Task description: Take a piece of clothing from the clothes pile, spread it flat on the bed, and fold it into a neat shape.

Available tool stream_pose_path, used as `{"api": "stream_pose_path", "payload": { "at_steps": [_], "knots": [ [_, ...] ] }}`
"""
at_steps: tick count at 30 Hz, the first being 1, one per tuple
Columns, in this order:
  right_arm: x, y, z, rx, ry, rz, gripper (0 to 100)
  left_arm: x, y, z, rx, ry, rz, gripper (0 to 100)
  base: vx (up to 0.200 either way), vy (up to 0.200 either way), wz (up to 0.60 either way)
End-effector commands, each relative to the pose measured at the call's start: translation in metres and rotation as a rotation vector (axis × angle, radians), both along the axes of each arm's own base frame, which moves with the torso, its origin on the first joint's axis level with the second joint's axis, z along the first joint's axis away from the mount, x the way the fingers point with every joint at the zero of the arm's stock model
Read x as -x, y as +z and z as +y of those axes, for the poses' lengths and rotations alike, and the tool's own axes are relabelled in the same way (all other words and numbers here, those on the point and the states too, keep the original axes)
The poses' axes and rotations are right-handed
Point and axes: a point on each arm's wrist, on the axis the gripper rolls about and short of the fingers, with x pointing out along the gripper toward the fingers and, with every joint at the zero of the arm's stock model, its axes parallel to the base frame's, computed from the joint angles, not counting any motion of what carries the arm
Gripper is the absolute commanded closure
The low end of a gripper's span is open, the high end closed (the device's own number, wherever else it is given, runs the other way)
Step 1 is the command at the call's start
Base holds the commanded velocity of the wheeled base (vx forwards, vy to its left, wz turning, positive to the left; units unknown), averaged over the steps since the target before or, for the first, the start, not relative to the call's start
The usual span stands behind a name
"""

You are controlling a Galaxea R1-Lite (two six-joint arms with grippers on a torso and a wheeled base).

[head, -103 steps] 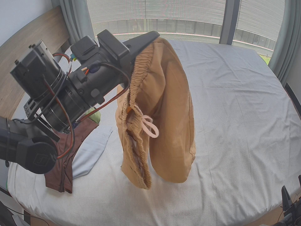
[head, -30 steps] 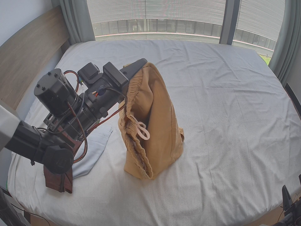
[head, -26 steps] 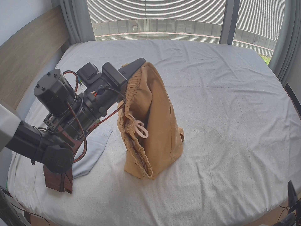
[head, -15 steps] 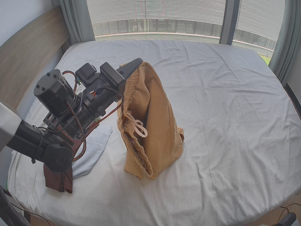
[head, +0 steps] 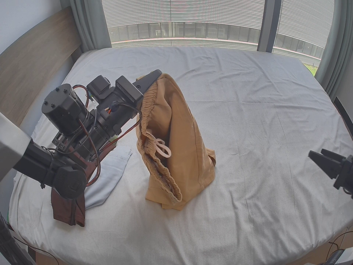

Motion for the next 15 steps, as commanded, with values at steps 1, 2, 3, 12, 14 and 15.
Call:
{"api": "stream_pose_path", "payload": {
  "at_steps": [1,2,3,12,14,15],
  "knots": [
    [-0.072,-0.034,0.034,-0.029,0.108,0.269,0,-0.009,-0.003,0.007,-0.006,0.031,-0.012,100,0.0,0.0,0.0],
    [-0.077,-0.036,0.038,-0.037,0.133,0.29,0,-0.009,-0.002,0.008,-0.005,0.032,-0.014,100,0.0,0.0,0.0],
    [-0.081,-0.038,0.044,-0.049,0.152,0.314,0,-0.009,-0.002,0.008,-0.005,0.032,-0.014,100,0.0,0.0,0.0],
    [-0.116,-0.061,0.07,-0.059,0.18,0.411,0,-0.013,-0.001,0.014,-0.008,0.046,-0.02,100,0.0,0.0,0.0],
    [-0.127,-0.068,0.074,-0.062,0.178,0.407,0,-0.014,-0.001,0.016,-0.009,0.049,-0.021,100,0.0,0.0,0.0],
    [-0.133,-0.073,0.077,-0.061,0.178,0.41,0,-0.015,-0.001,0.018,-0.009,0.054,-0.021,100,0.0,0.0,0.0]
  ]
}}
